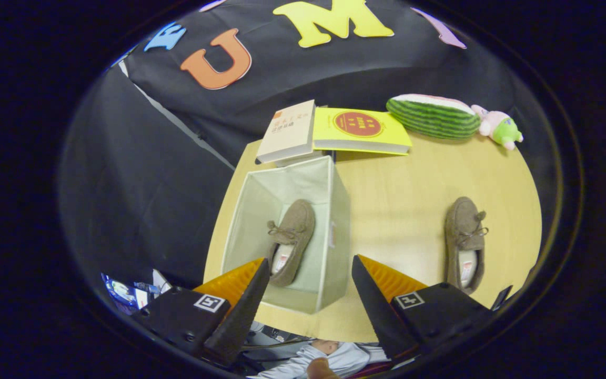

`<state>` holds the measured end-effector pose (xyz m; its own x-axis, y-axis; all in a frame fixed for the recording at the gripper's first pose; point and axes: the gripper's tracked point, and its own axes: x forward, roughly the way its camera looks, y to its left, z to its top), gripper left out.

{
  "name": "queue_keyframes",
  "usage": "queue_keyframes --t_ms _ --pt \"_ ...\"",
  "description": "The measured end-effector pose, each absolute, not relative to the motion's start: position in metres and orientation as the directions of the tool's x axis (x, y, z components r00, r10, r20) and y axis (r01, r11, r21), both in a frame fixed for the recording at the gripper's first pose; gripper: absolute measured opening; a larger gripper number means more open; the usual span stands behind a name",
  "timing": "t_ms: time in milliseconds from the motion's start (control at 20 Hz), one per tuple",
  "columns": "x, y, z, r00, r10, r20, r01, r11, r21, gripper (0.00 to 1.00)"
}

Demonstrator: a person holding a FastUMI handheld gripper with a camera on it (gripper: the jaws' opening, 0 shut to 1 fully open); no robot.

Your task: Open the storage box then place both shoes into the box .Put the left shoe in first, then the right shoe, with the right side of both shoes facing outward in a uniform manner.

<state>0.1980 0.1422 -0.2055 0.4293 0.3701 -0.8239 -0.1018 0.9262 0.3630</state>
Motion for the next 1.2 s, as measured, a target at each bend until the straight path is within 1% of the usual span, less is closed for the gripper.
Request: queue_keyframes --t_ms 350,550,900,1100,1200 --pt "0.195 0.053 -0.228 0.429 0.290 -0.855 -0.043 0.953 0.301 1.00" --pt "0.191 0.003 -0.256 0.394 0.209 -0.895 -0.004 0.974 0.226 1.00" --pt "0.183 -0.070 -0.299 0.334 0.064 -0.940 0.004 0.998 0.070 1.00" --pt "0.190 -0.113 -0.325 0.324 -0.062 -0.944 0.007 0.998 -0.063 1.00" --pt "0.190 -0.124 -0.337 0.296 -0.074 -0.952 0.000 0.997 -0.078 1.00"
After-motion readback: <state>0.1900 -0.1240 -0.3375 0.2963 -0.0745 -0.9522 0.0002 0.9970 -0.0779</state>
